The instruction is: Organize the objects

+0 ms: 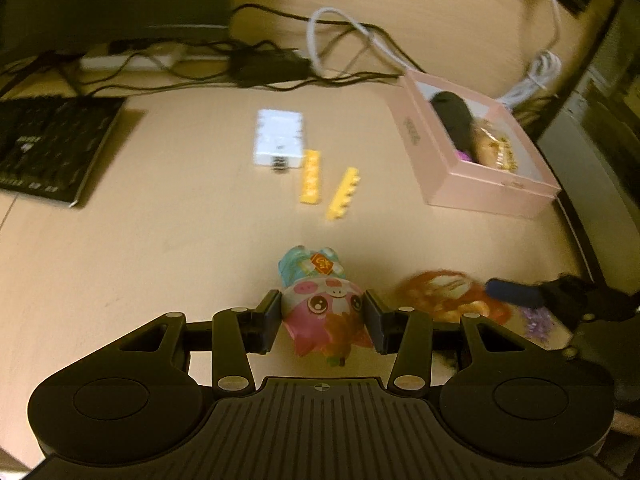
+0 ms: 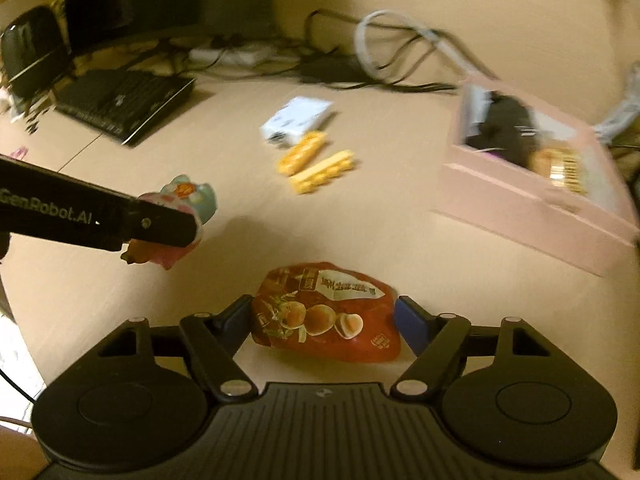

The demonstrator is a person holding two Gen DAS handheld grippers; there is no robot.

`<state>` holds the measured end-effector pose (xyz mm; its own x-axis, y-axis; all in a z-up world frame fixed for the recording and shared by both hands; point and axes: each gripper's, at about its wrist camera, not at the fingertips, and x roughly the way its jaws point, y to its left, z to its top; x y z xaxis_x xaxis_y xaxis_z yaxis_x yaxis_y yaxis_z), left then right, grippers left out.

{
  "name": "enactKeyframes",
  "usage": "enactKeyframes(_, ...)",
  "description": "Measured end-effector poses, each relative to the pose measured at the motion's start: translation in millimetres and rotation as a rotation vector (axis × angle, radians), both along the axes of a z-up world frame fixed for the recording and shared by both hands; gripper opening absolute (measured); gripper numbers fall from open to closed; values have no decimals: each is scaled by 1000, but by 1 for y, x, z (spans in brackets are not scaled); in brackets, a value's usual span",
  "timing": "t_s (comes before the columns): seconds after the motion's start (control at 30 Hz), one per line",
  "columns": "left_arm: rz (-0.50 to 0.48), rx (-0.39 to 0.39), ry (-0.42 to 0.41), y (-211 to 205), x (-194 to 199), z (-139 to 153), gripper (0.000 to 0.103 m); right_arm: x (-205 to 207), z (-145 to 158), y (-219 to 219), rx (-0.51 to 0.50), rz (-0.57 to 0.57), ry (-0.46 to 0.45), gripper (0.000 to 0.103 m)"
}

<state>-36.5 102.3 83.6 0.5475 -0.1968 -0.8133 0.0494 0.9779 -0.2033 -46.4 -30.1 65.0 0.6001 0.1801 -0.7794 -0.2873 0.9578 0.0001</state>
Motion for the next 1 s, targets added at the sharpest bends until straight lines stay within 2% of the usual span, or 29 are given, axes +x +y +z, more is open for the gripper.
enactKeyframes(0.33,-189,10,-31,-69,16,10,49,-30,19,-84,-36,-213,-53,77)
enactKeyframes(0.47,-256,5,-42,-96,21,12,49,-47,20,-102,-31,-267,-62,77)
enactKeyframes(0.6,-259,-29,-109,-107,39,26,49,-59,23,-112,-34,-305,-98,77)
enactKeyframes(0.73,-235,-49,-266,-119,73,48,49,-65,25,-123,2,-349,-118,77)
enactKeyframes(0.8,-236,-108,-311,-128,94,52,50,-65,25,-125,15,-361,-124,77)
enactKeyframes(0.83,-248,-147,-318,-132,106,49,51,-64,25,-125,22,-364,-126,77)
enactKeyframes(0.87,-267,-154,-305,-139,123,42,52,-64,25,-125,28,-364,-128,77)
enactKeyframes(0.97,-267,-73,-269,-156,152,19,50,-65,27,-120,25,-354,-146,77)
enactKeyframes(1.0,-251,-77,-274,-155,155,14,50,-67,29,-119,22,-351,-156,77)
